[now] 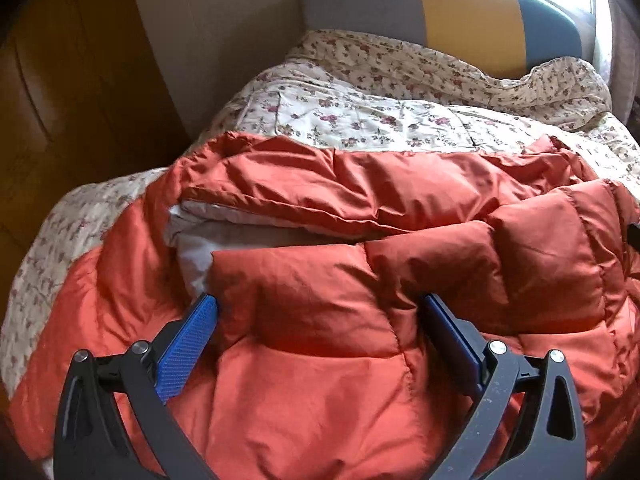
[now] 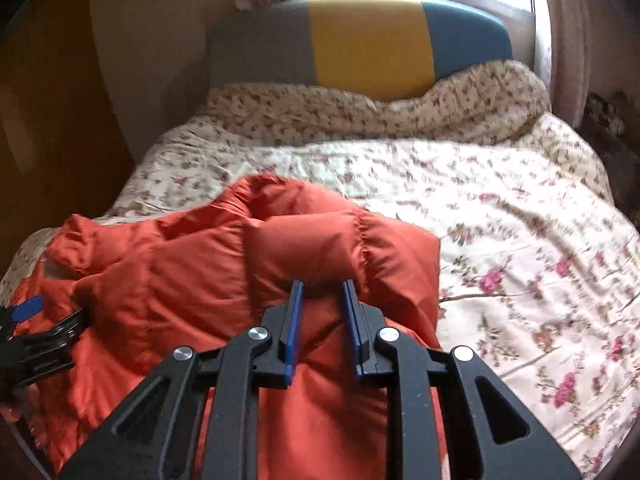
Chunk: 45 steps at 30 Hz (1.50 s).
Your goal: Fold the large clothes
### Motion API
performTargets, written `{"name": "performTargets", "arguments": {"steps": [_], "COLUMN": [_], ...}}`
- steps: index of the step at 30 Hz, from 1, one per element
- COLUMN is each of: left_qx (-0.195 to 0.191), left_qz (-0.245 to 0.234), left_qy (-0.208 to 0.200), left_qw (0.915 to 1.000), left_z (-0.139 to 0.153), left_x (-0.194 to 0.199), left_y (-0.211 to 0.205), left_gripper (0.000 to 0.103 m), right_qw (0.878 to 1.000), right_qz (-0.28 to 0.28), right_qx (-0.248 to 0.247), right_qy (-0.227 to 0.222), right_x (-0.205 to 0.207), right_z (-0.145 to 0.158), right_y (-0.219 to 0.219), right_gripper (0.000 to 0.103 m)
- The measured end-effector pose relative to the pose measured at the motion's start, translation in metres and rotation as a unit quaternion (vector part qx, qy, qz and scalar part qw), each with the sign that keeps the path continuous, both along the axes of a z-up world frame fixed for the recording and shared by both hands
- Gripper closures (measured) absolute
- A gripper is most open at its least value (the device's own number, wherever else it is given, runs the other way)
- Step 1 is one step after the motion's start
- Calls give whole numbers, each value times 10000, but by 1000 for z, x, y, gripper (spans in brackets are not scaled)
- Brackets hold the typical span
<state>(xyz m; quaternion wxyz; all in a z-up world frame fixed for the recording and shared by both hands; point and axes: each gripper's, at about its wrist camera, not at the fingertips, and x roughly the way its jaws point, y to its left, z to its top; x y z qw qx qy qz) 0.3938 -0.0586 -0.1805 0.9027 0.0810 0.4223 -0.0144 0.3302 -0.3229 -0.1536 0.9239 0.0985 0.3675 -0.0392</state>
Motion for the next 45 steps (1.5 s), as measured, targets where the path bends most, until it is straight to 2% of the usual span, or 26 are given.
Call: {"name": "performTargets", "arguments": {"steps": [4, 12, 16, 20, 23, 26, 31, 35, 38, 43, 45], "left_qx": [-393, -360, -341, -716, -641, -824, -940, -1364, -1514, -1442, -1427], "left_qz": [-43, -40, 93, 464, 689, 656, 641, 934, 1449, 2468, 2959], "left_qy": [150, 110, 178, 51, 93, 291, 315, 207, -105, -682, -768], "left_qw": [9991, 9993, 9992, 9963, 9955, 9940, 9930, 9860, 9777, 9559, 9414], "left_z": [-15, -19, -10, 2, -5, -19, -15, 0, 19, 44, 46], "left_x": [9, 10, 2, -22, -26, -20, -24, -45, -70, -123, -147], "left_y": [7, 3, 8, 27, 35, 40, 44, 74, 111, 194, 230], "left_gripper": [3, 3, 3, 3, 3, 3, 3, 3, 3, 3, 3], "right_qw": [9998, 9998, 9995, 9985, 9985, 9975, 9982, 9983, 9983, 9983, 9983], "right_qz": [-46, 9, 6, 335, 482, 465, 433, 418, 406, 392, 386], "right_qx": [-112, -25, 301, 417, 253, 384, 91, 0, -106, -163, -187], "right_qy": [146, 198, -51, -138, 53, 376, 408, 401, 397, 387, 385], "right_x": [8, 7, -27, -63, -64, -53, -52, -51, -50, -51, -52], "right_z": [-19, -19, 4, 15, 3, -17, -27, -27, -27, -28, -28], "right_y": [1, -2, -7, 10, 24, 24, 33, 34, 37, 37, 38], "right_gripper": [86, 85, 81, 82, 81, 81, 81, 81, 81, 81, 81]}}
